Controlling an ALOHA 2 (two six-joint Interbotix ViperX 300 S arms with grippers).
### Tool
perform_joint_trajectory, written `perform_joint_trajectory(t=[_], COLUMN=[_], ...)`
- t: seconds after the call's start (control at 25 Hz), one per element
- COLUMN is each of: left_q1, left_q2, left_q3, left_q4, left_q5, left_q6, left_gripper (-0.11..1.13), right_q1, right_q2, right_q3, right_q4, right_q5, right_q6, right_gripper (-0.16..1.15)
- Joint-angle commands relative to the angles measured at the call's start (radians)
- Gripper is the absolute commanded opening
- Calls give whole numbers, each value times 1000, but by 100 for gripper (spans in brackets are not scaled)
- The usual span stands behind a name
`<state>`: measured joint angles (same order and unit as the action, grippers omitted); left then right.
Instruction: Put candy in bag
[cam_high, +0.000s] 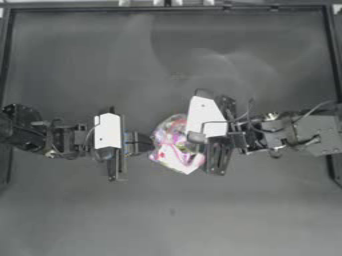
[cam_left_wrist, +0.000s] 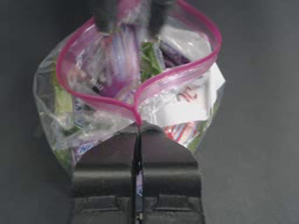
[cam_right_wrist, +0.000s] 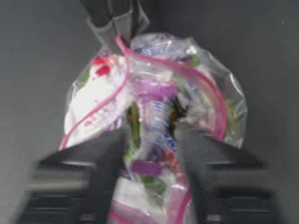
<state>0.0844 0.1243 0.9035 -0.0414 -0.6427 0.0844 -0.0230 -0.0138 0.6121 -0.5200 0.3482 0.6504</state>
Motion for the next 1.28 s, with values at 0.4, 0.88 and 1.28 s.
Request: perform_joint_trajectory(t=[0.4, 0.88, 1.28], left_q1=[-2, -2, -2], left_q2=[-18, -18, -29], left_q3=[-11, -12, -11], left_q4=[2, 2, 2], left_q5=[-8, -8, -9], left_q6=[2, 2, 0], left_gripper=[7, 7, 7], right_q1=[11, 15, 15], right_q2=[-91, -235, -313], right_q3=[-23, 54, 117], right_q4=[-5, 2, 8], right_q5=[57, 138, 173], right_q6=[2, 3, 12], right_gripper=[102, 102, 102])
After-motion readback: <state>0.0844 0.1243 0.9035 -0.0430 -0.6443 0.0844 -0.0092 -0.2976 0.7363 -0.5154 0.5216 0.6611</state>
